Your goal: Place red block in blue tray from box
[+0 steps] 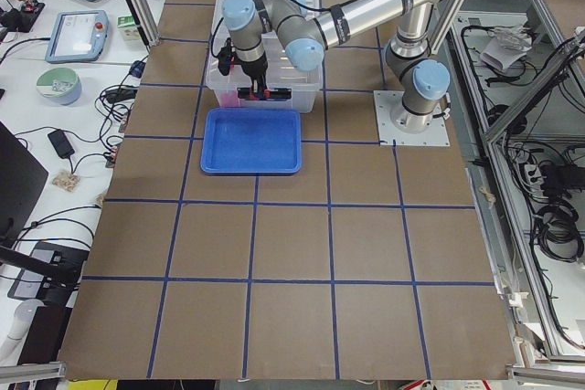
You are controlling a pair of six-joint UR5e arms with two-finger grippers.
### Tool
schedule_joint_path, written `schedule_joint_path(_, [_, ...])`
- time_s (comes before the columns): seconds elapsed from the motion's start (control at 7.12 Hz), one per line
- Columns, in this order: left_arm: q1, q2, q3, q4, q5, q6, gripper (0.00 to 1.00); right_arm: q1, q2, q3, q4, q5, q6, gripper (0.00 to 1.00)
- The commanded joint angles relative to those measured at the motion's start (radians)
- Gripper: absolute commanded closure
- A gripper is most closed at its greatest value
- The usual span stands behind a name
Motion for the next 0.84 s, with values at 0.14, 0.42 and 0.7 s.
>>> schedule_joint_path(0.14, [0.107, -0.108, -0.091, 0.207, -0.003, 0.114, 1.0, -0.104, 0.021, -0.063, 0.057, -0.005, -0.087, 0.0])
schedule_joint_path(0.42, [0.11, -0.181, -0.155, 0.369, -0.043, 0.11, 1.0, -0.259, 0.047, -0.075, 0.058, -0.017, -0.372, 0.0])
schedule_joint_path(0.7, [0.112, -0.211, -0.157, 0.379, -0.055, 0.107, 0.99, -0.361, 0.084, -0.074, 0.056, -0.017, -0.458, 0.0])
